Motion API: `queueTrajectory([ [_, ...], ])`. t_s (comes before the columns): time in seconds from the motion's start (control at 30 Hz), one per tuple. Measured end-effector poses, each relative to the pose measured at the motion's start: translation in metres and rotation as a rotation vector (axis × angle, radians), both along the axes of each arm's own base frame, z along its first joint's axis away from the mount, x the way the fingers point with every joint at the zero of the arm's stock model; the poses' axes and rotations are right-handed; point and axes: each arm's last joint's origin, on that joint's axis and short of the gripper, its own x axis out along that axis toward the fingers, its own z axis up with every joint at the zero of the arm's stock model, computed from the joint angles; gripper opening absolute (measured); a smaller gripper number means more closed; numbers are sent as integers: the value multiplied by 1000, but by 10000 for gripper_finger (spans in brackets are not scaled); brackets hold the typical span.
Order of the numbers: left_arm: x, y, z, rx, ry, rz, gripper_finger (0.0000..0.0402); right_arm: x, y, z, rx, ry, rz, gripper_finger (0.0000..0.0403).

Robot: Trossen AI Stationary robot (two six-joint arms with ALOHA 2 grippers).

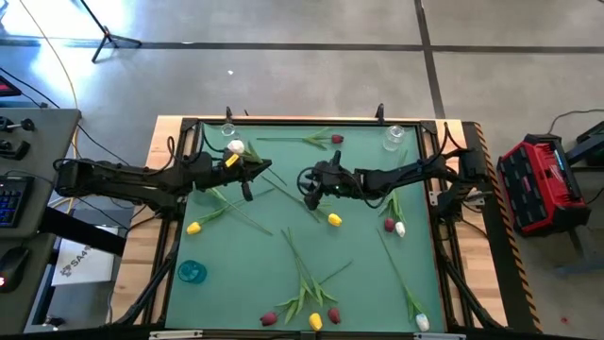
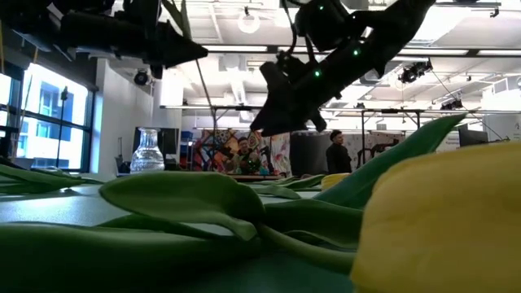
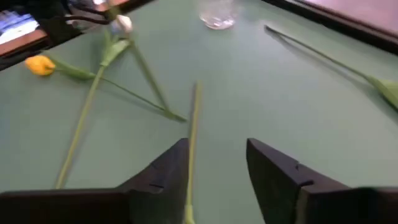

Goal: Sort flowers into vase by color
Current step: Put the white flower into the left transparent vase

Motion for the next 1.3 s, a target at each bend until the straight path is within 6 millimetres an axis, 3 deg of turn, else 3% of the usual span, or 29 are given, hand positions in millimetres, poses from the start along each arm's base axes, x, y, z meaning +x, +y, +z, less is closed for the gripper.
queueTrajectory([
  [0.3, -15, 14, 9, 8, 123, 81, 0, 0, 8, -1, 24, 9, 40, 178],
  [0.53, -26, 37, 30, -10, 277, 359, 0, -1, 5, -1, -34, 32, 16, 179],
  [0.8, -42, 64, 64, 45, 237, 523, 0, -2, -9, -1, -48, 31, -53, 179],
  [1.07, -59, 86, 91, 47, 198, 649, 0, -3, -10, -1, -66, 32, -83, 179],
  [1.3, -73, 95, 99, 5, 235, 734, 0, -3, -10, -2, -71, 47, -78, 179],
])
